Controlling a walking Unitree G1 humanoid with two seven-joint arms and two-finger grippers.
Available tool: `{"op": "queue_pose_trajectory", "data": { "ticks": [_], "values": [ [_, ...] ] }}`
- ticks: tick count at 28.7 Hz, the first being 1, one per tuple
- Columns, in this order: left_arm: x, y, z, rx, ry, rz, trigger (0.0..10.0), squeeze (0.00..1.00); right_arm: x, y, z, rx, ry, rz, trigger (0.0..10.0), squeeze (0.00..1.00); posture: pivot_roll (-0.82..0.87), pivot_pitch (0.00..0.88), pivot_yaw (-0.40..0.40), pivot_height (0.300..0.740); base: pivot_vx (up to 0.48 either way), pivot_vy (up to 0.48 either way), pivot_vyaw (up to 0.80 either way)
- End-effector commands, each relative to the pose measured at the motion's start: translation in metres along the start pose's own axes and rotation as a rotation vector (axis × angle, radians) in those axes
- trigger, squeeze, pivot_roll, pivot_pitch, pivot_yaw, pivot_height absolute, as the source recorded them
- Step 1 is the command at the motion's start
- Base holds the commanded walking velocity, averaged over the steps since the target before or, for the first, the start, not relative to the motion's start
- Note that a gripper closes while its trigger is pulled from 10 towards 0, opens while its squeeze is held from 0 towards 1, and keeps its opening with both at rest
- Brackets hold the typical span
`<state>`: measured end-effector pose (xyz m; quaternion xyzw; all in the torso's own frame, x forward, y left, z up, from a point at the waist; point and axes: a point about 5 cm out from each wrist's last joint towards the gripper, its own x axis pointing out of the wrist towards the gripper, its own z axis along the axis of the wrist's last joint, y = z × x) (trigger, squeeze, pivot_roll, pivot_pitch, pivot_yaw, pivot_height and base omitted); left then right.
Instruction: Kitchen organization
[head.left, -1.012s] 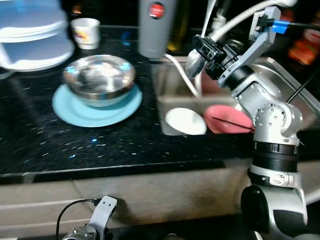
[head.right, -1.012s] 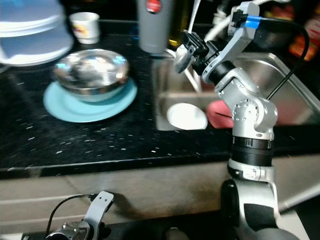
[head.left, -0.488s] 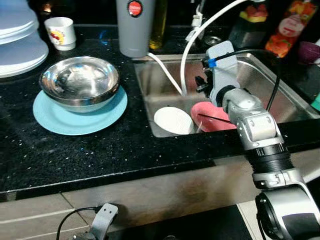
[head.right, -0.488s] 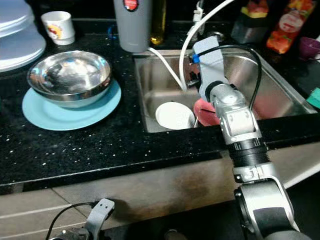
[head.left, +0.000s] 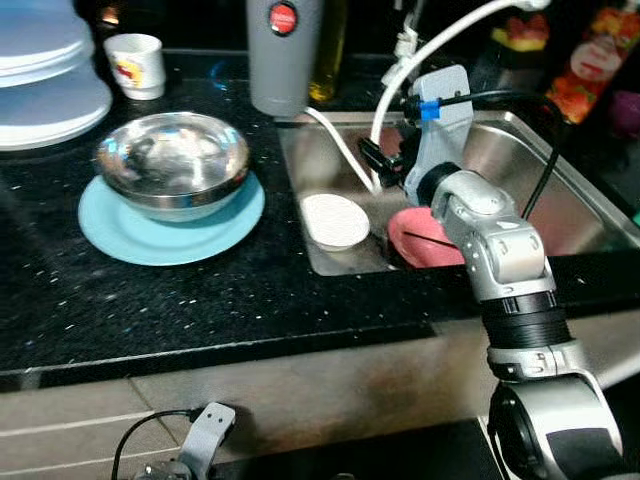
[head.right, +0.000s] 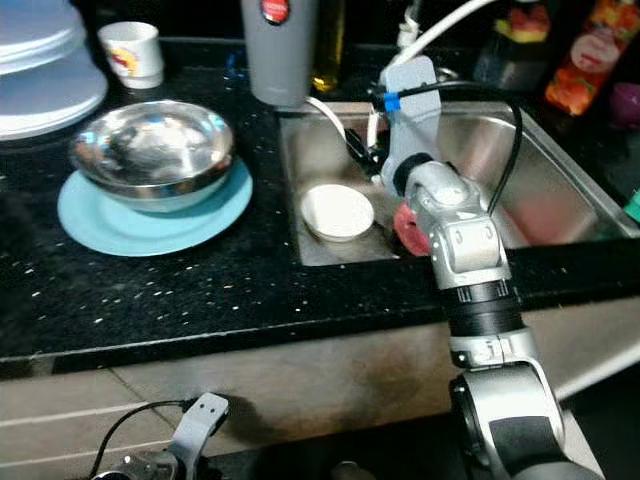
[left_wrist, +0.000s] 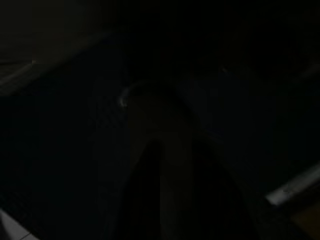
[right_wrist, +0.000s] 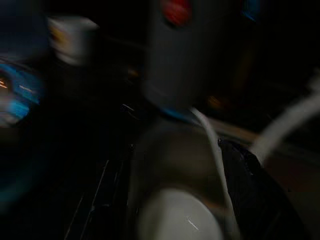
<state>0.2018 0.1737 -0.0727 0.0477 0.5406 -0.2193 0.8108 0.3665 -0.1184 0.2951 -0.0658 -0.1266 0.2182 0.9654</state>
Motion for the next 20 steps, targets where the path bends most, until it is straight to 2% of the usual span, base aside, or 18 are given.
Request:
{"op": "queue_pose_trajectory", "data": {
  "ticks": [1, 4, 9, 13, 15, 20],
  "values": [
    [-0.001, 0.002, -0.002, 0.016, 0.007, 0.008, 10.0, 0.00, 0.000, 0.003, 0.004, 0.024, -0.040, 0.023, 10.0, 0.00, 0.03, 0.120, -0.052, 0.740, 0.000, 0.000, 0.73],
    [-0.001, 0.002, -0.001, 0.014, 0.004, 0.010, 10.0, 0.00, 0.002, 0.011, 0.013, 0.067, -0.099, 0.073, 10.0, 0.00, 0.03, 0.119, -0.053, 0.740, 0.000, 0.000, 0.74],
    [-0.001, 0.002, -0.001, 0.014, 0.003, 0.011, 10.0, 0.00, 0.003, 0.021, 0.018, 0.095, -0.135, 0.140, 10.0, 0.00, 0.03, 0.120, -0.053, 0.740, 0.000, 0.000, 0.74],
    [-0.001, 0.002, -0.001, 0.010, -0.004, 0.012, 10.0, 0.00, 0.003, 0.035, 0.018, 0.081, -0.142, 0.204, 10.0, 0.00, 0.04, 0.121, -0.055, 0.740, 0.000, 0.000, 0.73],
    [-0.001, 0.002, -0.001, 0.009, -0.005, 0.011, 10.0, 0.00, 0.003, 0.040, 0.014, 0.046, -0.127, 0.226, 10.0, 0.00, 0.04, 0.123, -0.057, 0.740, 0.000, 0.000, 0.73],
    [0.000, 0.001, -0.002, 0.004, -0.007, 0.012, 10.0, 0.00, 0.002, 0.041, 0.014, 0.037, -0.127, 0.248, 10.0, 0.00, 0.04, 0.125, -0.058, 0.740, 0.000, 0.000, 0.74]
  ]
}}
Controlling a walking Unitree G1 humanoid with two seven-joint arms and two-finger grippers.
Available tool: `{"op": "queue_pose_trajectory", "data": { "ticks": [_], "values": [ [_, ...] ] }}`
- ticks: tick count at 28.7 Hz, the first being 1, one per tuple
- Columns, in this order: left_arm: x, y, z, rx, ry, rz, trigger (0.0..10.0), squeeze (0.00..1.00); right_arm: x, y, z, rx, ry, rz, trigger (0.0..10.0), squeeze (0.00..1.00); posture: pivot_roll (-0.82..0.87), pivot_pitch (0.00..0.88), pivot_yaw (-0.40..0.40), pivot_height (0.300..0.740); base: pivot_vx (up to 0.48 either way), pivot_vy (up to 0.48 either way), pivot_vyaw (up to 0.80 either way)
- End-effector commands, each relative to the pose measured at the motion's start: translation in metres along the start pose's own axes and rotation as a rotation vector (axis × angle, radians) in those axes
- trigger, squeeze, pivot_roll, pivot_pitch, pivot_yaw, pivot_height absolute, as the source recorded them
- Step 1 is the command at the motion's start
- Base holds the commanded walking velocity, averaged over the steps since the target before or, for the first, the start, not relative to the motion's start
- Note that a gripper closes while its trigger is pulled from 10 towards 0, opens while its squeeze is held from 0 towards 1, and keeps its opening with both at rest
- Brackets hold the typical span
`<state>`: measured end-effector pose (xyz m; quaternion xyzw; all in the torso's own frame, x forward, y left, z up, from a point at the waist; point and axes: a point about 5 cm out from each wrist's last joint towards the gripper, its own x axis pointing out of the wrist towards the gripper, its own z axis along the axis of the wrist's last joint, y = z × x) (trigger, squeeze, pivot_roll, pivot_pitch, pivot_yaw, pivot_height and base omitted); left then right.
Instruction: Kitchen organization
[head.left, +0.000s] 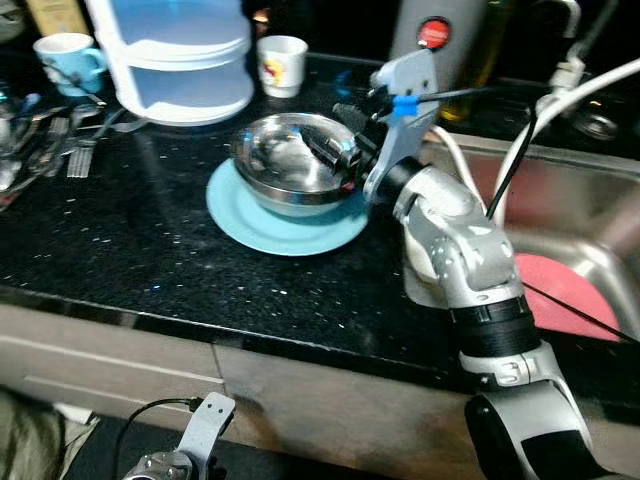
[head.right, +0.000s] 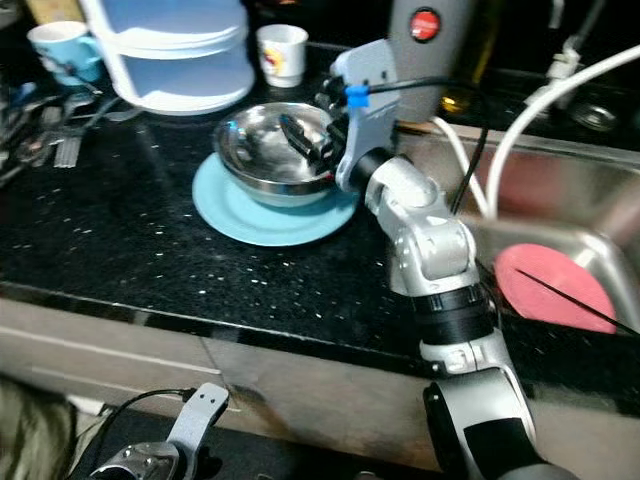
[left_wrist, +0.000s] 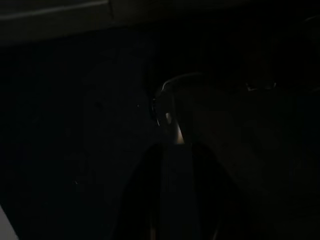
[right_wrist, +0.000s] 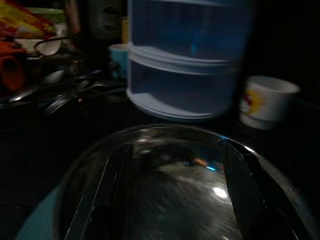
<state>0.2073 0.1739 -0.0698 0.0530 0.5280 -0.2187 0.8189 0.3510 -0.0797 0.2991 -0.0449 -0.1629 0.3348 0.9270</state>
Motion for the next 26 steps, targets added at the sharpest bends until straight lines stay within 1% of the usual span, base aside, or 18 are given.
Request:
{"op": "queue_pose_trajectory", "data": {
  "ticks": [1, 4, 8, 10, 11, 14, 16, 18, 19, 23, 26],
  "values": [
    [0.000, -0.001, -0.008, -0.008, 0.020, 0.000, 10.0, 0.00, -0.002, 0.000, 0.005, -0.010, -0.024, 0.027, 10.0, 0.00, 0.04, 0.125, -0.058, 0.740, 0.000, 0.000, 0.00],
    [0.000, -0.001, -0.008, -0.007, 0.021, 0.000, 10.0, 0.00, -0.004, -0.003, 0.008, 0.004, -0.037, 0.043, 10.0, 0.00, 0.04, 0.127, -0.058, 0.740, 0.000, 0.000, 0.00],
    [0.000, -0.001, -0.008, -0.006, 0.022, -0.001, 10.0, 0.00, -0.011, -0.004, 0.023, 0.056, -0.111, 0.140, 10.0, 0.00, 0.04, 0.127, -0.058, 0.740, 0.000, 0.000, 0.00],
    [0.000, -0.001, -0.008, -0.006, 0.024, -0.001, 10.0, 0.00, -0.020, 0.003, 0.028, 0.064, -0.124, 0.282, 10.0, 0.00, 0.04, 0.127, -0.056, 0.740, 0.000, 0.000, 0.00],
    [0.000, -0.001, -0.008, -0.005, 0.024, -0.001, 10.0, 0.00, -0.029, 0.010, 0.030, 0.046, -0.114, 0.406, 10.0, 0.00, 0.04, 0.128, -0.056, 0.740, 0.000, 0.000, 0.00],
    [0.000, 0.000, -0.008, -0.004, 0.025, -0.001, 10.0, 0.00, -0.037, 0.018, 0.025, -0.004, -0.041, 0.525, 10.0, 0.00, 0.04, 0.128, -0.056, 0.740, 0.000, 0.000, 0.00],
    [0.000, 0.000, -0.008, -0.004, 0.025, 0.000, 10.0, 0.00, -0.041, 0.022, 0.020, -0.067, 0.027, 0.574, 10.0, 0.00, 0.04, 0.127, -0.055, 0.740, 0.000, 0.000, 0.00],
    [0.000, 0.000, -0.008, -0.003, 0.025, 0.000, 10.0, 0.00, -0.041, 0.023, 0.016, -0.116, 0.068, 0.579, 10.0, 0.00, 0.04, 0.127, -0.054, 0.740, 0.000, 0.000, 0.00],
    [0.000, 0.000, -0.008, -0.002, 0.026, 0.001, 10.0, 0.00, -0.038, 0.021, 0.015, -0.140, 0.084, 0.548, 10.0, 0.00, 0.04, 0.126, -0.053, 0.740, 0.000, 0.000, 0.00],
    [0.000, 0.001, -0.008, 0.004, 0.026, 0.002, 10.0, 0.00, -0.032, 0.011, 0.013, -0.168, 0.135, 0.441, 10.0, 0.00, 0.04, 0.126, -0.051, 0.740, 0.000, 0.000, 0.00],
    [0.000, 0.001, -0.008, 0.004, 0.026, 0.002, 10.0, 0.00, -0.032, 0.007, 0.013, -0.190, 0.165, 0.419, 10.0, 0.00, 0.04, 0.127, -0.052, 0.740, 0.000, 0.000, 0.00]
  ]
}}
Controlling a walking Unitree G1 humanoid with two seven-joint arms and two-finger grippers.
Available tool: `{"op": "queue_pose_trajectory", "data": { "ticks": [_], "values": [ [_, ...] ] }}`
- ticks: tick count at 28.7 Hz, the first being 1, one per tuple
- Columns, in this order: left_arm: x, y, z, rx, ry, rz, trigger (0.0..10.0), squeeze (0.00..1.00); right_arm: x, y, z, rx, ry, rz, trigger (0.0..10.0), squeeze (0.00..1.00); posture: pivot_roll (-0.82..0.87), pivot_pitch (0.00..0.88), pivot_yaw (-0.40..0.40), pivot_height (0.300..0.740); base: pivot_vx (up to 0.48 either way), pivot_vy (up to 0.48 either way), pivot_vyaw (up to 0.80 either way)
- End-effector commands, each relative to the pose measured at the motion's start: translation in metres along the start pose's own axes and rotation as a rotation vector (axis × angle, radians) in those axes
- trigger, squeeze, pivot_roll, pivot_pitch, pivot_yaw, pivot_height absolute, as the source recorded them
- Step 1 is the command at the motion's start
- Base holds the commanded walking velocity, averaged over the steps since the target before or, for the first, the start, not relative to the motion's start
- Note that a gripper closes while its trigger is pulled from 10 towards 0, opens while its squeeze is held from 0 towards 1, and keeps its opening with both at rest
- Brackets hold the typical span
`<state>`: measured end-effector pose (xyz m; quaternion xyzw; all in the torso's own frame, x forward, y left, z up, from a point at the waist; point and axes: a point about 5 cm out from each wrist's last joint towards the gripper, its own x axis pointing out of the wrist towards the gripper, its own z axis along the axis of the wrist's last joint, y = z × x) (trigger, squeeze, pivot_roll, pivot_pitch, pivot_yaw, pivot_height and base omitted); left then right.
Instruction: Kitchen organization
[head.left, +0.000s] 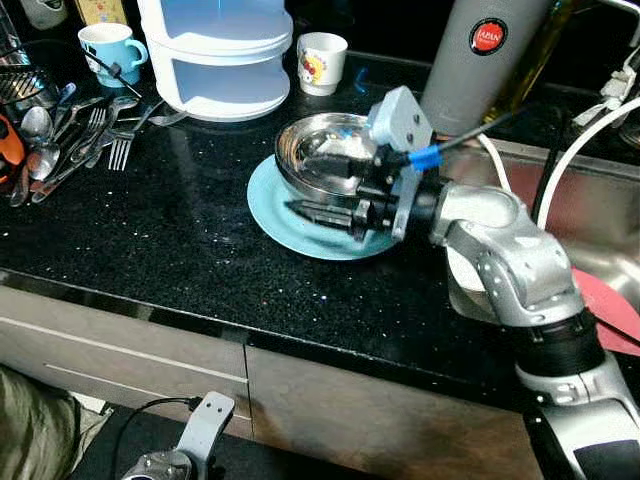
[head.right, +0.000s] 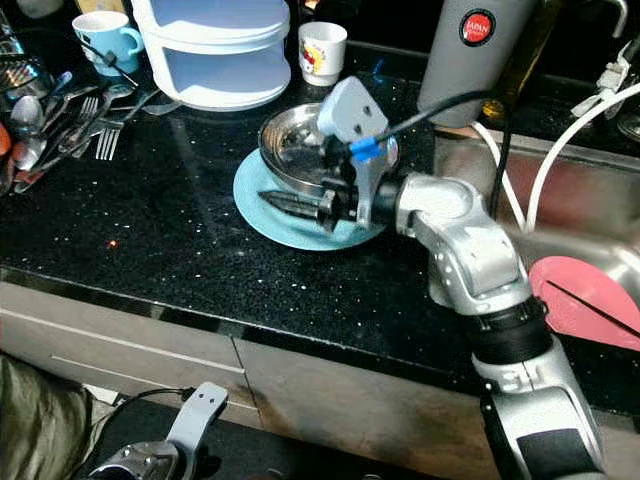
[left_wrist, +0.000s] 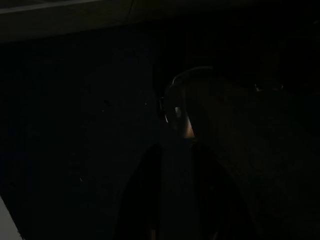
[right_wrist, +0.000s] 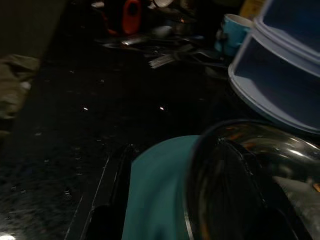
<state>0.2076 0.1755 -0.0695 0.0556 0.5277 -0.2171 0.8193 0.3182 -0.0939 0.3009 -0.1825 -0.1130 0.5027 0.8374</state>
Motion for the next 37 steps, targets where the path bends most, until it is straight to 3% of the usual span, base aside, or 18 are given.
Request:
{"op": "queue_pose_trajectory", "data": {
  "ticks": [1, 4, 5, 6, 7, 10, 17, 18, 34, 37],
  "values": [
    [0.000, -0.001, -0.008, 0.001, 0.026, -0.004, 10.0, 0.00, -0.001, -0.002, -0.001, -0.017, 0.046, -0.005, 10.0, 0.00, 0.04, 0.127, -0.052, 0.740, 0.000, 0.000, 0.00],
    [0.000, -0.001, -0.008, 0.001, 0.026, -0.004, 10.0, 0.00, -0.003, -0.003, -0.004, -0.056, 0.105, -0.001, 10.0, 0.00, 0.03, 0.126, -0.053, 0.740, 0.000, 0.000, 0.00],
    [0.000, -0.001, -0.008, 0.002, 0.026, -0.004, 10.0, 0.00, -0.009, 0.000, -0.011, -0.134, 0.218, 0.049, 10.0, 0.00, 0.03, 0.126, -0.054, 0.740, 0.000, 0.000, 0.00],
    [0.000, -0.001, -0.008, 0.002, 0.026, -0.004, 10.0, 0.00, -0.009, 0.000, -0.011, -0.134, 0.218, 0.049, 10.0, 0.00, 0.03, 0.126, -0.054, 0.740, 0.000, 0.000, 0.00],
    [0.001, -0.001, -0.008, 0.001, 0.025, -0.005, 10.0, 0.00, -0.016, 0.003, -0.018, -0.187, 0.310, 0.100, 10.0, 0.00, 0.03, 0.123, -0.054, 0.740, 0.000, 0.000, 0.00],
    [0.001, -0.002, -0.008, 0.001, 0.025, -0.005, 10.0, 0.00, -0.025, 0.000, -0.022, -0.244, 0.405, 0.108, 10.0, 0.00, 0.03, 0.121, -0.055, 0.740, 0.000, 0.000, 0.00],
    [0.001, -0.002, -0.008, 0.005, 0.026, -0.006, 10.0, 0.00, -0.034, -0.011, -0.014, -0.295, 0.441, 0.064, 10.0, 0.00, 0.03, 0.117, -0.056, 0.740, 0.000, 0.000, 0.00],
    [0.001, -0.002, -0.008, 0.005, 0.026, -0.007, 10.0, 0.00, -0.034, -0.012, -0.012, -0.305, 0.435, 0.060, 0.0, 0.00, 0.03, 0.117, -0.056, 0.740, 0.000, 0.000, 0.00],
    [0.000, -0.001, -0.008, 0.008, 0.028, -0.005, 10.0, 0.00, -0.033, -0.013, -0.002, -0.372, 0.413, 0.047, 0.0, 0.00, 0.02, 0.117, -0.052, 0.740, 0.000, 0.000, 0.00],
    [0.000, -0.001, -0.008, 0.010, 0.027, -0.004, 10.0, 0.00, -0.030, -0.013, 0.005, -0.357, 0.330, 0.030, 0.0, 0.00, 0.02, 0.117, -0.051, 0.740, 0.000, 0.000, 0.00]
  ]
}}
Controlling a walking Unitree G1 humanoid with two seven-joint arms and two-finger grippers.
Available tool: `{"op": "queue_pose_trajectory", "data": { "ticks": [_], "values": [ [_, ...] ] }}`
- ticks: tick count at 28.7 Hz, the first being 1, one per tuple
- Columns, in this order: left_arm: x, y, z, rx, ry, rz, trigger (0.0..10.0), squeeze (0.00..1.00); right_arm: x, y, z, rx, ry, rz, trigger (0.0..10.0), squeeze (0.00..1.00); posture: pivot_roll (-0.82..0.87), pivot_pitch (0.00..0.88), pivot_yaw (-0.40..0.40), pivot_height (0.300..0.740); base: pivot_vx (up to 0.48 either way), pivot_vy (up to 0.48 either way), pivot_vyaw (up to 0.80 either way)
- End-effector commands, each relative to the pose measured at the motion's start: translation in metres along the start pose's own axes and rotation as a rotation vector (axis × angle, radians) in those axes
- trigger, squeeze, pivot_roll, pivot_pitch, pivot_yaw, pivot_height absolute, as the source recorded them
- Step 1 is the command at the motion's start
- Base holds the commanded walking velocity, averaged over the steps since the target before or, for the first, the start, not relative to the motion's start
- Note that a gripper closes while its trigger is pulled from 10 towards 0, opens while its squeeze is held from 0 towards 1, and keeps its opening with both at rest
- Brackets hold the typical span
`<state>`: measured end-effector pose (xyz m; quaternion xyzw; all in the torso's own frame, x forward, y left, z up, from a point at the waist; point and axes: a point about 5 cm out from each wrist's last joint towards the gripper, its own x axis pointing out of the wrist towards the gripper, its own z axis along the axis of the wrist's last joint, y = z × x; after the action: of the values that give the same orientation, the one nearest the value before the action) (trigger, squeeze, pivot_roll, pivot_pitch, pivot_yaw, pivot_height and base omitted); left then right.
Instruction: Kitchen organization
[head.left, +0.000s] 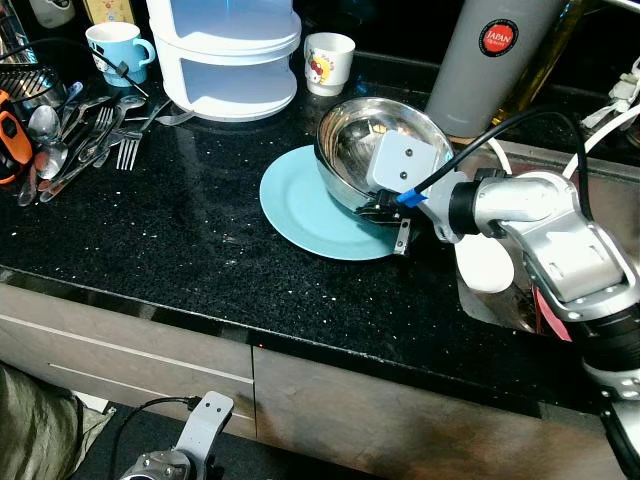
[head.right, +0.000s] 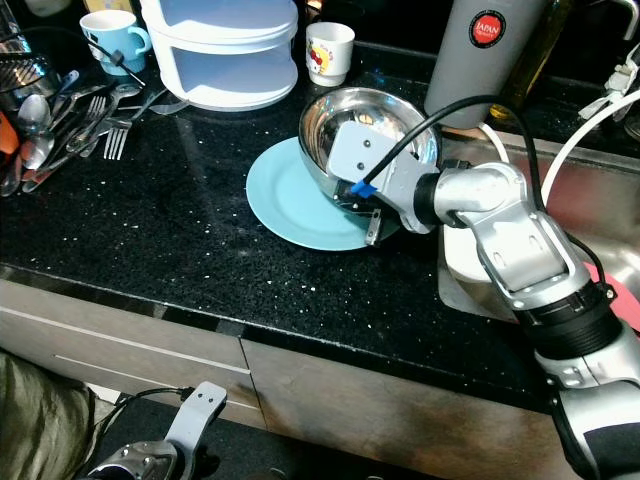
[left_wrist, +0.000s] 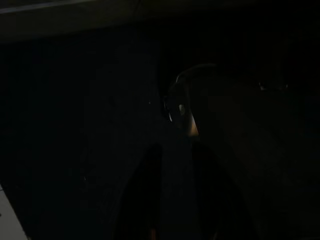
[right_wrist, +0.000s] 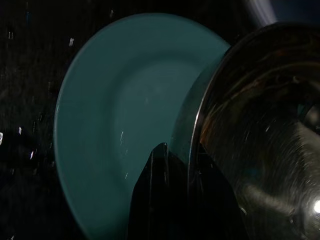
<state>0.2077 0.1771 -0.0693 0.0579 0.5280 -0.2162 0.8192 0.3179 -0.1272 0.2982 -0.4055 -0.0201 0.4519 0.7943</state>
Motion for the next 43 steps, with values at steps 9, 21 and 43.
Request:
{"op": "queue_pose_trajectory", "data": {
  "ticks": [9, 21, 43],
  "values": [
    [0.000, 0.000, -0.005, 0.008, -0.002, 0.012, 10.0, 0.00, -0.021, -0.015, 0.078, 0.382, -0.867, -0.064, 0.0, 0.00, 0.03, 0.116, -0.046, 0.740, 0.000, 0.000, 0.00],
    [0.000, 0.003, -0.005, 0.025, 0.001, 0.037, 10.0, 0.00, -0.008, -0.014, 0.071, 0.495, -0.853, -0.163, 0.0, 0.00, 0.03, 0.114, -0.039, 0.740, -0.023, 0.000, 0.00],
    [-0.001, 0.005, -0.005, 0.023, -0.002, 0.068, 10.0, 0.00, 0.016, -0.024, 0.048, 0.810, -0.833, -0.460, 10.0, 0.00, 0.03, 0.107, -0.033, 0.740, -0.279, 0.000, 0.00]
  ]
}}
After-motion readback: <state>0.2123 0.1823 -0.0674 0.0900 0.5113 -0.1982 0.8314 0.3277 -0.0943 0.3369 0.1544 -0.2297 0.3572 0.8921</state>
